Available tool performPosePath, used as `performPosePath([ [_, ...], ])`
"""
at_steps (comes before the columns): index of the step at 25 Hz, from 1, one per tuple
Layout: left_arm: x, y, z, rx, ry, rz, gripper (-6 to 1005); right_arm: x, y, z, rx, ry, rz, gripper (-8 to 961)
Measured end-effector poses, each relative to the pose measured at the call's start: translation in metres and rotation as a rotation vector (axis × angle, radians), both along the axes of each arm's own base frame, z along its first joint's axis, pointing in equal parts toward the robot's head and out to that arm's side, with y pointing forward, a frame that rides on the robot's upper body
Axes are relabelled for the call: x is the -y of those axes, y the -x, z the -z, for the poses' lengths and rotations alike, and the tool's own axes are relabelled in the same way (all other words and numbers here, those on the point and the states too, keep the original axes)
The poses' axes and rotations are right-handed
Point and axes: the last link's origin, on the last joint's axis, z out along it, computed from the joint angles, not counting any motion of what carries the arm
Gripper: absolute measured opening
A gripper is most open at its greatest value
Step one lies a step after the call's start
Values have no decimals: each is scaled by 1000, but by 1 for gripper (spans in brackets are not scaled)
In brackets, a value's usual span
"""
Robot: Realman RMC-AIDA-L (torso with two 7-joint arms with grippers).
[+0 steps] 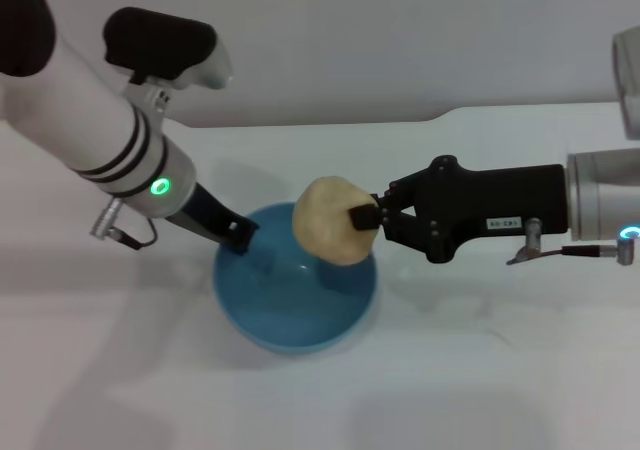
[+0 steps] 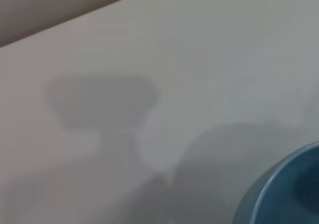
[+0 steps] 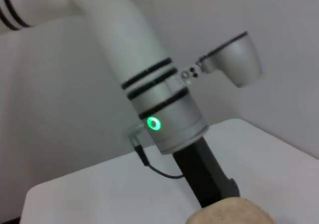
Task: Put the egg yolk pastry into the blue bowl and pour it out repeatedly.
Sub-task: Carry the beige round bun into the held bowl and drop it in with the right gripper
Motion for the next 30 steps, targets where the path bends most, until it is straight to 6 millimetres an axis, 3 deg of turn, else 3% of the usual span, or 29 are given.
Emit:
performPosePath([
  [12, 2, -15, 2, 83, 17, -6, 17, -7, -28, 10, 28, -18, 178, 1],
  [18, 3, -33, 6, 152, 37, 39, 18, -11, -24, 14, 31, -5, 186, 164],
  [22, 4, -35, 7, 159, 45, 50, 18, -13, -19, 14, 27, 0, 186, 214],
  [26, 3, -28, 6, 154, 20, 62, 18, -13, -23, 0, 10, -51, 194, 264],
  [30, -1, -22, 6, 158, -40, 109, 18, -15, -41, -31, -46, -177, 266, 303],
])
